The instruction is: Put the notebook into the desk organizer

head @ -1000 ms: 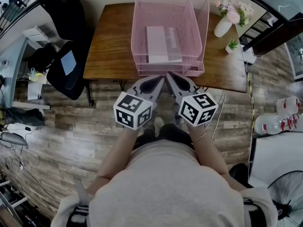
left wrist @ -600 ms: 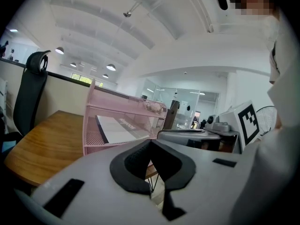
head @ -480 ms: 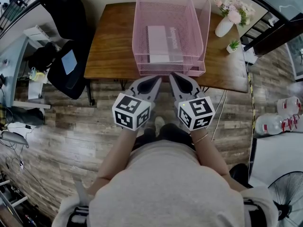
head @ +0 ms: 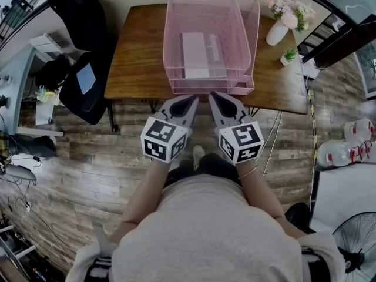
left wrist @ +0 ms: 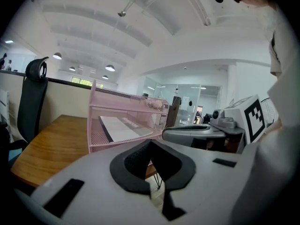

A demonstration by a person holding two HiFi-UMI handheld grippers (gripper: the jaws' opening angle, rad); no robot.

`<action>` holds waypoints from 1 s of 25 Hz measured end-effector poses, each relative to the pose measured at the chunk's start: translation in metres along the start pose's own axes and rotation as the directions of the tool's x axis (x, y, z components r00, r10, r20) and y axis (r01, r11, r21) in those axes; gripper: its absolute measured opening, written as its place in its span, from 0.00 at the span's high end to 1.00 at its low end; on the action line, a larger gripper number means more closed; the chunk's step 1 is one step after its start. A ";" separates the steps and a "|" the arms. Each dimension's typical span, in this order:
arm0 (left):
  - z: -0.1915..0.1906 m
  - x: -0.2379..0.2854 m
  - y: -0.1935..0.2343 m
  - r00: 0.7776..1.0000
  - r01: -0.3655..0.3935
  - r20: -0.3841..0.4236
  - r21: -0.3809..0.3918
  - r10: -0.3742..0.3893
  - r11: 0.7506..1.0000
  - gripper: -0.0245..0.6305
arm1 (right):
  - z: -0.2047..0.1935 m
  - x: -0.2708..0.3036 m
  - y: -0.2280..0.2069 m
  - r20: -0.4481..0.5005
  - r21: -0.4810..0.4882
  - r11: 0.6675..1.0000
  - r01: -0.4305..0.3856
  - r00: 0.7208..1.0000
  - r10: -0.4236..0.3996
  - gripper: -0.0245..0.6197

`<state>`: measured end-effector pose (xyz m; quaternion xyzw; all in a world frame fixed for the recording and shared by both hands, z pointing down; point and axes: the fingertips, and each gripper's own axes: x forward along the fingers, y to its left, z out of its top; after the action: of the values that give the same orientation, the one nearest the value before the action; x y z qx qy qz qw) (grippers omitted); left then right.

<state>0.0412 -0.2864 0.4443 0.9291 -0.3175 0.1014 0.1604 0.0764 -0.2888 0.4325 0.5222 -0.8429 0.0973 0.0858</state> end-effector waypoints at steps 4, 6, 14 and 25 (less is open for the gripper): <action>-0.002 0.001 -0.002 1.000 0.005 -0.001 -0.015 -0.005 1.000 0.95 | -0.002 -0.002 -0.001 -0.001 0.007 1.000 0.004 1.000 -0.004 0.95; -0.004 0.001 -0.003 1.000 0.010 -0.001 -0.019 -0.010 1.000 0.95 | -0.002 -0.003 0.000 0.000 -0.004 1.000 0.003 1.000 -0.003 0.95; -0.002 0.001 -0.005 1.000 0.019 0.013 -0.045 -0.018 0.999 0.95 | 0.000 -0.005 0.001 0.014 -0.001 1.000 0.001 1.000 -0.001 0.95; -0.007 0.003 -0.006 1.000 0.028 -0.003 -0.051 -0.028 0.998 0.95 | -0.001 -0.005 0.001 0.020 0.032 0.999 -0.006 1.000 0.006 0.95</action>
<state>0.0467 -0.2811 0.4499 0.9288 -0.3068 0.0925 0.1860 0.0781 -0.2837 0.4320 0.5219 -0.8436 0.1059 0.0688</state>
